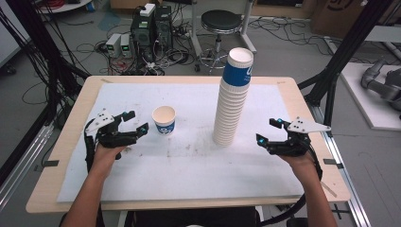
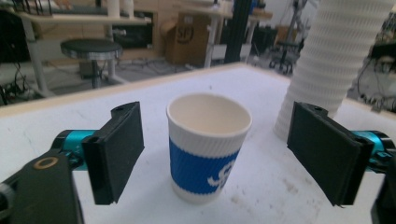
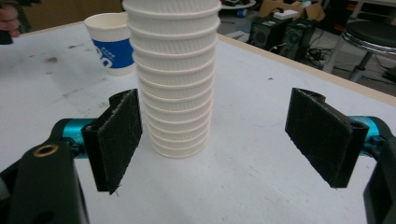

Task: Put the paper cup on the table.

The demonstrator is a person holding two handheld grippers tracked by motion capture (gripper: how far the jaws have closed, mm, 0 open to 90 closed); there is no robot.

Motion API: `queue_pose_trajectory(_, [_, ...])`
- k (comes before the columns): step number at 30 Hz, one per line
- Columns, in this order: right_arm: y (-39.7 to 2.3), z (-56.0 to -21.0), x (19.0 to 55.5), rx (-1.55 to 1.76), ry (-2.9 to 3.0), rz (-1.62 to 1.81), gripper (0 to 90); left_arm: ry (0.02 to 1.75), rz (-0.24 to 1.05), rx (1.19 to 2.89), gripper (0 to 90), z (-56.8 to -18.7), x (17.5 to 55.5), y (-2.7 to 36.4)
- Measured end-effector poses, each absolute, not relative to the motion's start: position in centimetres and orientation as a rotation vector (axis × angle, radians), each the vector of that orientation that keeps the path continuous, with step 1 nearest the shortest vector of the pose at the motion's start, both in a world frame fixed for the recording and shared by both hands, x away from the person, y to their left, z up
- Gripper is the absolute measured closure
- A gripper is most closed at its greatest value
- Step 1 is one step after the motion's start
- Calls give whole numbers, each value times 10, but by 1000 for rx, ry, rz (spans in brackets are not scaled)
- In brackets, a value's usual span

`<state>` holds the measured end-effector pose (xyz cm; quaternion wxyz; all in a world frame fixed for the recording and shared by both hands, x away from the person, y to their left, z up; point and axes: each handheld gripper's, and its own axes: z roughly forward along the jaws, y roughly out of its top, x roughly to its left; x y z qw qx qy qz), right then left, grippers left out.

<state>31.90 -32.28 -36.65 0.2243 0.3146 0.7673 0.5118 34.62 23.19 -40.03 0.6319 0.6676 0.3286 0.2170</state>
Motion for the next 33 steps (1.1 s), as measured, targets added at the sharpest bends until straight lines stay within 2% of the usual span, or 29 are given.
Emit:
queue_pose_trajectory(13, [-337, -380, 316, 969, 2064, 1328, 192, 757, 504, 1518, 176, -404, 341, 234])
queue_pose_trajectory(33, [-340, -377, 310, 963, 2044, 1353, 192, 736, 509, 1519, 176, -405, 342, 229])
